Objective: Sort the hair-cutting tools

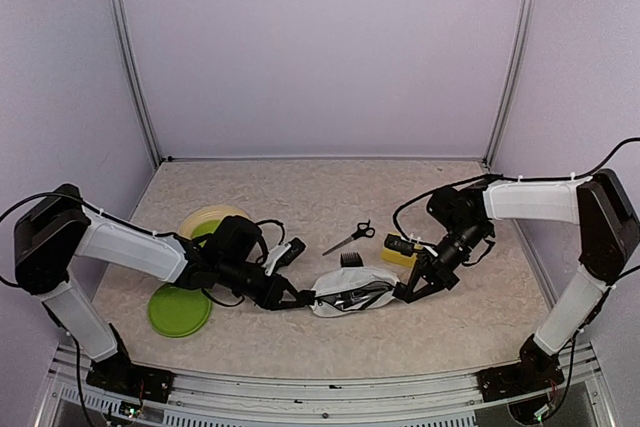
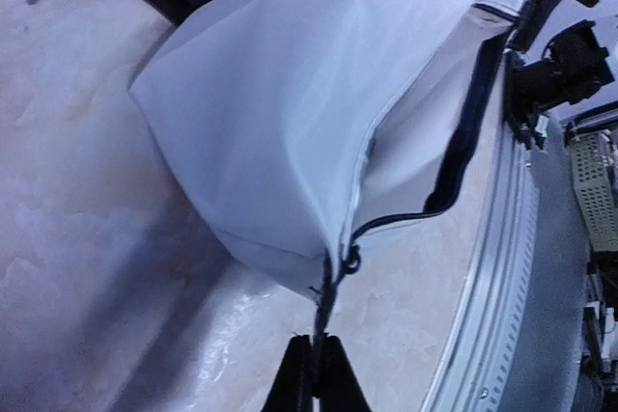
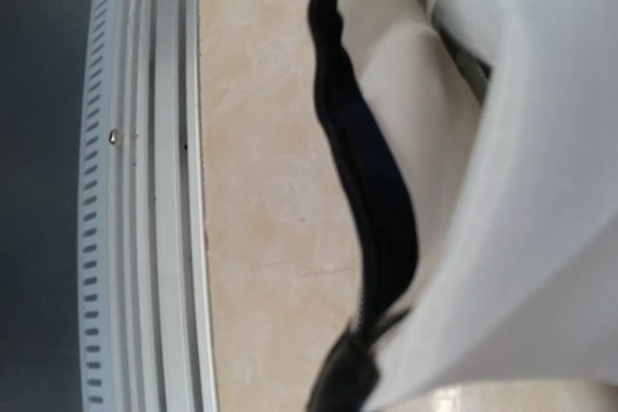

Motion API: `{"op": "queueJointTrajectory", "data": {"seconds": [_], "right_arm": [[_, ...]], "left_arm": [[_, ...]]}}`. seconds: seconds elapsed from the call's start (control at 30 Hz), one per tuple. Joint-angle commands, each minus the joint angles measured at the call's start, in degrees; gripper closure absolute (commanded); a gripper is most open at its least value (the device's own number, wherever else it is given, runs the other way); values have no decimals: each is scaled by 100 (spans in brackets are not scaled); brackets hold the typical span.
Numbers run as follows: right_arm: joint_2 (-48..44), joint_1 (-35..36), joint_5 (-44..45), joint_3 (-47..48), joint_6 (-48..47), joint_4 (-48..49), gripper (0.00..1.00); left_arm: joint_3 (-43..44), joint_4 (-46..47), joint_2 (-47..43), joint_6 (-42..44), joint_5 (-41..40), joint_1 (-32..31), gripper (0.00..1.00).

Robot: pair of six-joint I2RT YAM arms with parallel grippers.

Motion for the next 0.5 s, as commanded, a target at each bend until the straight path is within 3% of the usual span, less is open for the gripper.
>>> {"op": "queueJointTrajectory", "data": {"seconds": [0.0, 0.2, 0.27, 0.47], "right_arm": [[79, -179, 138, 533, -376, -825, 100], [246, -425, 1384, 1397, -1065, -2311, 100], [438, -425, 1430, 1450, -1046, -2372, 100], [837, -425, 950, 1417, -1190, -2229, 100]], "left_arm": [[573, -384, -314, -26, 761, 38, 100], [801, -599, -1190, -517, 857, 159, 100], [945, -702, -977, -520, 1165, 151, 100], [942, -937, -578, -379, 984, 85, 100]]}}
